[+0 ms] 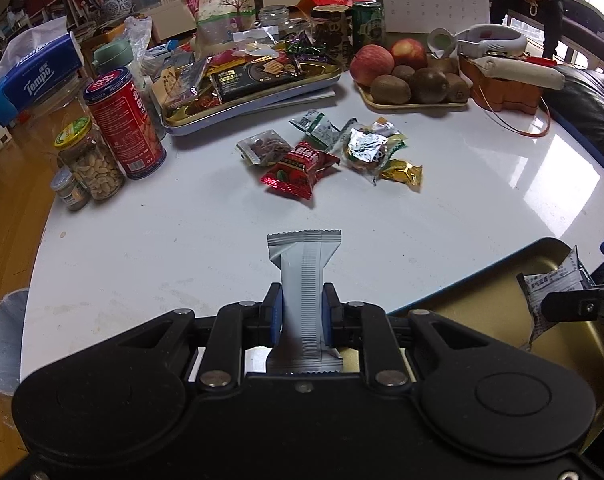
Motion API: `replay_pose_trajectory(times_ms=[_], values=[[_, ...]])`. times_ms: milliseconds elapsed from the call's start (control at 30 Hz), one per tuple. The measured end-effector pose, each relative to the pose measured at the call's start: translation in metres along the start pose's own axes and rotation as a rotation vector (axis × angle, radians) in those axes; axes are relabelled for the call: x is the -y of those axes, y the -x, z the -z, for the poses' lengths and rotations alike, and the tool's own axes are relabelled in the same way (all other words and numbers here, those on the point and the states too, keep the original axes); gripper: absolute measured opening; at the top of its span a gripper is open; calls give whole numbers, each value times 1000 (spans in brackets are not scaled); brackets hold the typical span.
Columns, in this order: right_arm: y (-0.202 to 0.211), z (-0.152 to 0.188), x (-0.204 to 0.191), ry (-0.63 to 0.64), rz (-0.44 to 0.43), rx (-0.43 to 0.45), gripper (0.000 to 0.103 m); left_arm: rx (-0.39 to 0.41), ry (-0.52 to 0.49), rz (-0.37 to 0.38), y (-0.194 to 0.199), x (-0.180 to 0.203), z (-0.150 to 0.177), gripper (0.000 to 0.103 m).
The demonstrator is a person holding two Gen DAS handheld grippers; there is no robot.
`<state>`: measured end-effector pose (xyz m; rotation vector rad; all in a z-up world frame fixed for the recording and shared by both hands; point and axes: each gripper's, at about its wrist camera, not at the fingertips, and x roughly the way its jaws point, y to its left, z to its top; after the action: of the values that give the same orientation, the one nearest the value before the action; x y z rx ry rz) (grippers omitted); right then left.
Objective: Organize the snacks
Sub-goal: 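Carry the white bar and white-blue packet in both grippers to the gold tray, then open the left gripper over the tray while the right releases the white-blue packet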
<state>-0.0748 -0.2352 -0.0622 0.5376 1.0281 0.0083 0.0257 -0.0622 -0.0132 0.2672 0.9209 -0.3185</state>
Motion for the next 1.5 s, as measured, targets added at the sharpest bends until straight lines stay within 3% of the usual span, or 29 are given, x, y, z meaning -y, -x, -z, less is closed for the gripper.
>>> replay_pose_trajectory(times_ms=[333,633,767,967,1267,1467,1500], values=[[-6,23,1,26,31,-72,28,-32,-49,52,1,27,17,25],[-16,33,1,52,83,-124,28,-152,-39,164,-13,46,30,25],[-20,34,-1,59,100,-150,30,-198,-51,178,-18,54,34,29],[-10,28,1,6,93,-108,43,-155,-41,182,-8,52,29,33],[1,16,3,-43,49,-70,43,-175,55,219,-14,33,23,33],[2,-5,-3,-31,41,-59,44,-145,118,175,-12,9,6,34],[2,-10,-5,-25,44,-53,44,-146,132,166,-14,4,3,39]])
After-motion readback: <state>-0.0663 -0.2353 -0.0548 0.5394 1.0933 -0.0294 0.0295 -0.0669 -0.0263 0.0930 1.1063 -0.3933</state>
